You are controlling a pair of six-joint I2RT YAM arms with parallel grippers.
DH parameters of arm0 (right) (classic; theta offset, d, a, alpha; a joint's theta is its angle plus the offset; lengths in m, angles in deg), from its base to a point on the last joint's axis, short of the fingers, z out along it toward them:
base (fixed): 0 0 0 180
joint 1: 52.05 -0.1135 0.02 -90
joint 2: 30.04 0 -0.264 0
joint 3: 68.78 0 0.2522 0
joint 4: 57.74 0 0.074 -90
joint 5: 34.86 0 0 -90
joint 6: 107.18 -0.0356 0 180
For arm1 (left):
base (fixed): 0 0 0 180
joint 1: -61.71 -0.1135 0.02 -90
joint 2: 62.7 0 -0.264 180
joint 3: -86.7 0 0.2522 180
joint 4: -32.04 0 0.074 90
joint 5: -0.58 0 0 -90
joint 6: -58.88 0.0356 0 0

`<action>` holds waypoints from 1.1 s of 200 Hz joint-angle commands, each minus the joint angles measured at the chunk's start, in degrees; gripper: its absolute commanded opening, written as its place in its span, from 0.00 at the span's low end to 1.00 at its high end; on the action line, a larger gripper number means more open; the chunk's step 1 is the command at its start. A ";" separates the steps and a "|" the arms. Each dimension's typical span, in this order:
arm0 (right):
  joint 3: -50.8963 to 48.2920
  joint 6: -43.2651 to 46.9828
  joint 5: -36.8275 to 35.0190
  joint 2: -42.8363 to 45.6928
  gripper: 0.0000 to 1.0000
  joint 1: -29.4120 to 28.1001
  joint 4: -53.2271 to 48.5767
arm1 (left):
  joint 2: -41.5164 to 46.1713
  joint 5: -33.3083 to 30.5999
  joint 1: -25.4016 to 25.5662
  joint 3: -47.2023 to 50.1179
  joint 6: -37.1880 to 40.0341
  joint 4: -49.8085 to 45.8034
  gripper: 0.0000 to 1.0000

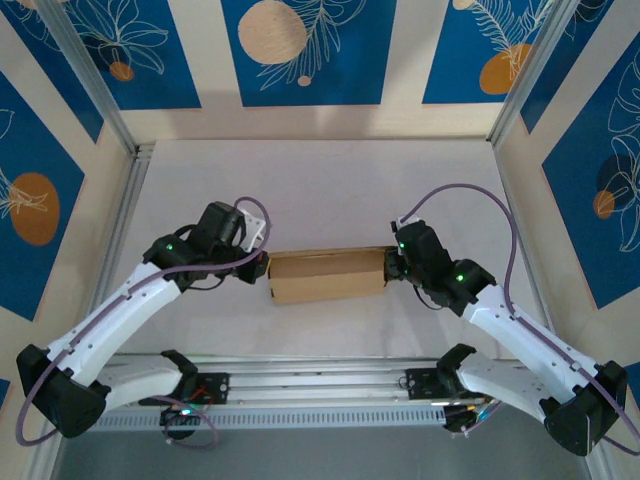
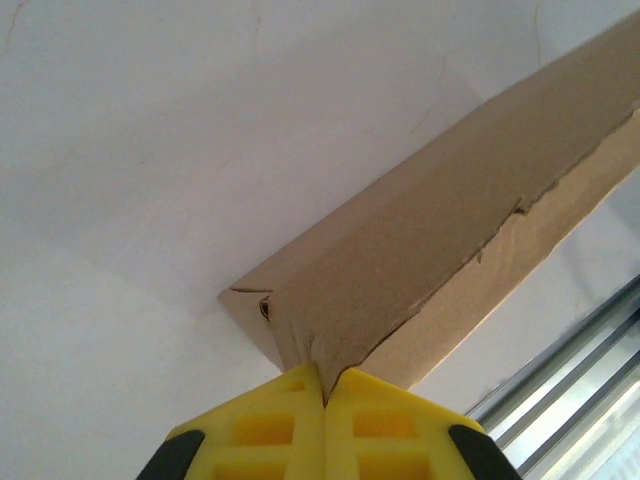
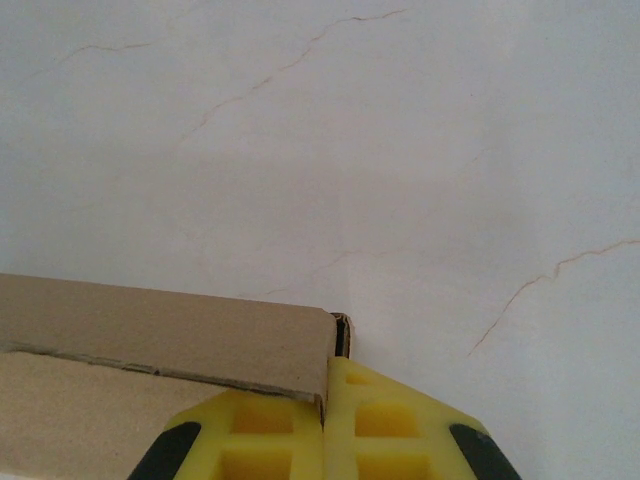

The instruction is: Fold the paper box

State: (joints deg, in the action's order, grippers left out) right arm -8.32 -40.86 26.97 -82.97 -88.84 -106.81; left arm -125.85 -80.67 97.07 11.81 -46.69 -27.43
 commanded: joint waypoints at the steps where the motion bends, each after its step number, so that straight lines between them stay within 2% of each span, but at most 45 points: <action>1: -2.05 -0.60 2.38 -0.17 0.00 -0.57 -3.63 | 1.27 2.29 -0.43 1.16 -7.76 5.11 0.00; 60: -1.90 -0.50 2.50 -0.42 0.00 -0.64 -3.64 | 0.73 -3.13 -0.46 0.45 -22.02 1.93 0.00; 87: -2.00 -0.53 2.68 -0.51 0.00 -0.65 -3.52 | 0.80 -3.22 -0.38 -0.93 -26.04 1.30 0.00; 142: -2.02 -0.67 2.68 -0.51 0.00 -0.65 -3.63 | 0.52 -3.61 -0.50 -1.64 -27.46 0.66 0.00; 220: -2.12 -0.66 2.67 -0.52 0.00 -0.65 -3.47 | 1.76 -3.66 -0.56 2.75 -28.28 2.58 0.00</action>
State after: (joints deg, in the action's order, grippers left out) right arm -8.34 -40.86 28.57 -83.01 -89.19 -106.24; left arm -125.07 -83.14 97.07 13.43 -74.21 -25.25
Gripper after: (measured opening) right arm 0.066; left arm 0.047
